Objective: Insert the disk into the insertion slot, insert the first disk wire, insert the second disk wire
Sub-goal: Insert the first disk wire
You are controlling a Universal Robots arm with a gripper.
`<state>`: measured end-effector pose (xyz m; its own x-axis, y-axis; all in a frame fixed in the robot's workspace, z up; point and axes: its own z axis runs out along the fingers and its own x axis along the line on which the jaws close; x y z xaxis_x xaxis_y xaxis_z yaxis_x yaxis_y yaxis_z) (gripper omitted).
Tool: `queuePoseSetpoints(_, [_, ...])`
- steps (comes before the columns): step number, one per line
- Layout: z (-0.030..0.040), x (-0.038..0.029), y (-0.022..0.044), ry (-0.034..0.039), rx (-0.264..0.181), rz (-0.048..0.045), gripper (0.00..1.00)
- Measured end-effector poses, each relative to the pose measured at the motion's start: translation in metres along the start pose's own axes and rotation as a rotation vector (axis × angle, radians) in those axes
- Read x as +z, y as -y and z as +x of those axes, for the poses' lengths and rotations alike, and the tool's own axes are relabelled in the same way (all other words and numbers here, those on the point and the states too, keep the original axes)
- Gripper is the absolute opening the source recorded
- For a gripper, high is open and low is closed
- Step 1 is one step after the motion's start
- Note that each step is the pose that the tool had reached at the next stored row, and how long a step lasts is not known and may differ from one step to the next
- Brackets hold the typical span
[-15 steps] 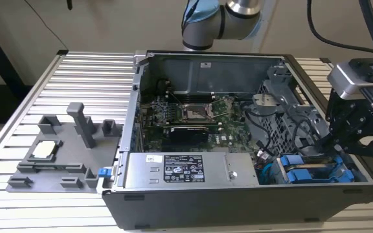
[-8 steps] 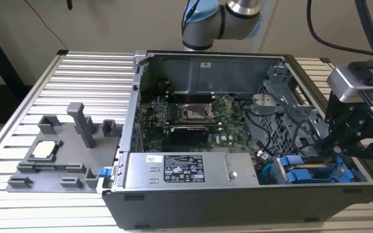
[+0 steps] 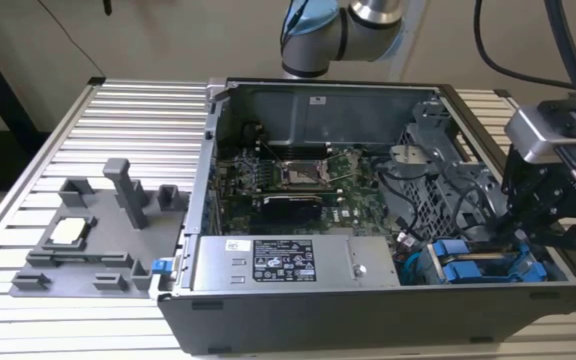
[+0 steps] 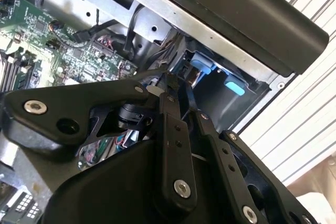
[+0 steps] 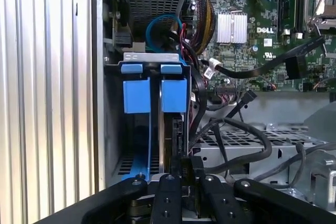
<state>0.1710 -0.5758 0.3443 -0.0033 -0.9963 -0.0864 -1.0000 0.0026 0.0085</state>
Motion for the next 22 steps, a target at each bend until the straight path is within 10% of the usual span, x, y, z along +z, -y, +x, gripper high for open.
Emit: queuePoseSetpoints(22, [0.0008, 0.0077, 0.0003, -0.001, 0.0, 0.0, 0.19])
